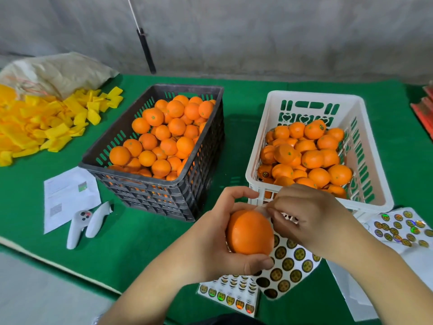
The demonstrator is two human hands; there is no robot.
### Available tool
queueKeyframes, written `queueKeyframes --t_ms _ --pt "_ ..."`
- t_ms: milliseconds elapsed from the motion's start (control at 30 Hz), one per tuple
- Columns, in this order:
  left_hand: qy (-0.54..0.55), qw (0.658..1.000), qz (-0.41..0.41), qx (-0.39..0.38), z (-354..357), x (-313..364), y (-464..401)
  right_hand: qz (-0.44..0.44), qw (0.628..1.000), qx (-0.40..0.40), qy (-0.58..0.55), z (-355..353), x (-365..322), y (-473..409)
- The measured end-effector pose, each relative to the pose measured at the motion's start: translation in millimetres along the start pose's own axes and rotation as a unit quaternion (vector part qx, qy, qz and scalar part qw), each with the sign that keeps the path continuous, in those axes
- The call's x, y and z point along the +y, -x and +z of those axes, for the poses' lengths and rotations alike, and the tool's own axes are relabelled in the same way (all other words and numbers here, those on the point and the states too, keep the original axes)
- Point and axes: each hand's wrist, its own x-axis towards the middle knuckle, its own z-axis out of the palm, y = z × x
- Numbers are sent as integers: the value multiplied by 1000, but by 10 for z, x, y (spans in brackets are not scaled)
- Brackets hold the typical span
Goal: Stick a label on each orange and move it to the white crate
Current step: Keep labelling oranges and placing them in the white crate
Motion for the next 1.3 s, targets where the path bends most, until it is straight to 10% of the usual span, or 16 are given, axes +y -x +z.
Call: queueKeyframes --t_ms 267,633,867,1100,1300 --pt "51 998 -24 27 37 -57 -22 132 971 189 -56 -30 -218 35" --pt "220 972 -54 64 137 2 -171 103 987 -33 -115 161 -427 237" --pt "571 771 -277 47 209 126 -312 30 996 25 -85 167 -413 198" --pt "554 784 -279 18 166 -87 -291 -6 990 3 -144 126 -439 158" --pt "449 874 -149 111 154 -239 -349 55 984 2 -169 39 -392 153"
